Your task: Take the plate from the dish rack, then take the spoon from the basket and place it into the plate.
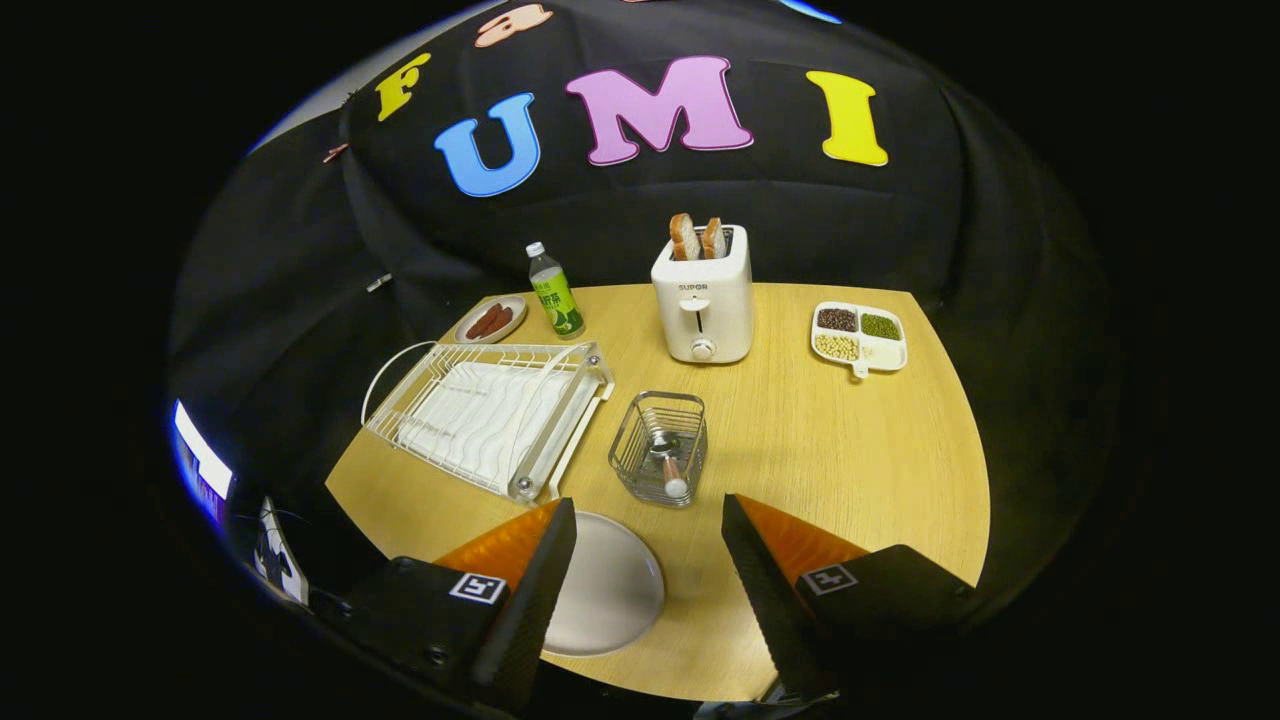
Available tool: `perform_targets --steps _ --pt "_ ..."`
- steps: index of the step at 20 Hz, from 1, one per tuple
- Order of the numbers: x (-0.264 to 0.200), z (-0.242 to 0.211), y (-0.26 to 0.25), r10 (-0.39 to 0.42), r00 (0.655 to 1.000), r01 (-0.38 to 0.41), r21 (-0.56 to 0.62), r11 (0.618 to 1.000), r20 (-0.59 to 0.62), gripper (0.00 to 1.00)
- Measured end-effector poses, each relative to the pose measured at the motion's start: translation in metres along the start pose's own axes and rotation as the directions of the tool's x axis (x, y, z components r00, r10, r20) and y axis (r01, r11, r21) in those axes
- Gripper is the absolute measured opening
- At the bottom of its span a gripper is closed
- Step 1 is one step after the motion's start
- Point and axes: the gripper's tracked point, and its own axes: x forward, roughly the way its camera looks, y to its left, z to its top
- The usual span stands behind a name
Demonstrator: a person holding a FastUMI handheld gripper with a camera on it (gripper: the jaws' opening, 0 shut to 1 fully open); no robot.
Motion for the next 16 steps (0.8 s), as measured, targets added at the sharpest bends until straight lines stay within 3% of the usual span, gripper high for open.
perform_targets --steps 5,13,16 --pt "0.023 -0.006 -0.006 -0.005 0.999 0.004 -0.043 0.999 -0.038 0.89" --pt "0.068 -0.013 -0.009 -0.033 0.996 0.026 -0.079 0.997 -0.085 0.76" --pt "0.082 -0.013 -0.007 -0.045 0.995 0.038 -0.075 0.996 -0.089 0.58"
